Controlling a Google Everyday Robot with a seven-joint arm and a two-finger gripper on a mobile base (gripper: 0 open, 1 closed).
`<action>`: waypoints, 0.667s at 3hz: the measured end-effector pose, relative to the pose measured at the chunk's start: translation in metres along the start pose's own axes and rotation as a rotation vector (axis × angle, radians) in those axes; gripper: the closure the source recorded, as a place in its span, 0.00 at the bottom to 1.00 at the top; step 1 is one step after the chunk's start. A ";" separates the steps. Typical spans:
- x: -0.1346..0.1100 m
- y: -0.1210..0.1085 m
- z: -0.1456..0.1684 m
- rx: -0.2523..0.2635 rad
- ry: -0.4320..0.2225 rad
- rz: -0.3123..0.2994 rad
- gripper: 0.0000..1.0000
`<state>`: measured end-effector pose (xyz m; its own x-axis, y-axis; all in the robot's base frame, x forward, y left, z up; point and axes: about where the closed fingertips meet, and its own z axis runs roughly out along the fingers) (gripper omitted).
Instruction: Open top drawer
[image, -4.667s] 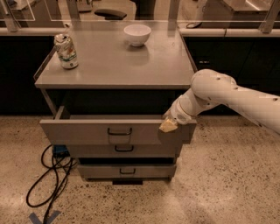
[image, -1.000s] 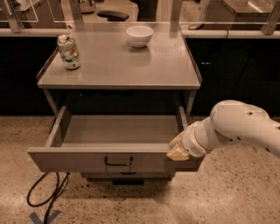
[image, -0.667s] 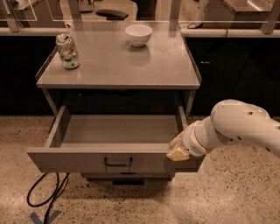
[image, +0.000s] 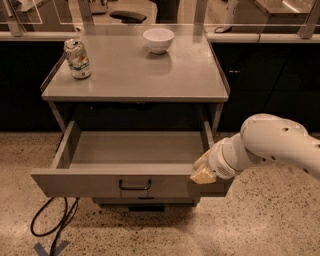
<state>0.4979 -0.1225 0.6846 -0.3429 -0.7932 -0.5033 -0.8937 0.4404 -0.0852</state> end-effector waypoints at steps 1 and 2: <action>0.000 0.000 0.000 0.000 0.000 0.000 0.35; 0.000 0.000 0.000 0.000 0.000 0.000 0.11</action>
Offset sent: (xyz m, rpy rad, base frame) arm 0.0000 0.0000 0.0000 0.0000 0.0000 0.0000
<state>0.4979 -0.1225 0.6846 -0.3429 -0.7932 -0.5033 -0.8937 0.4404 -0.0852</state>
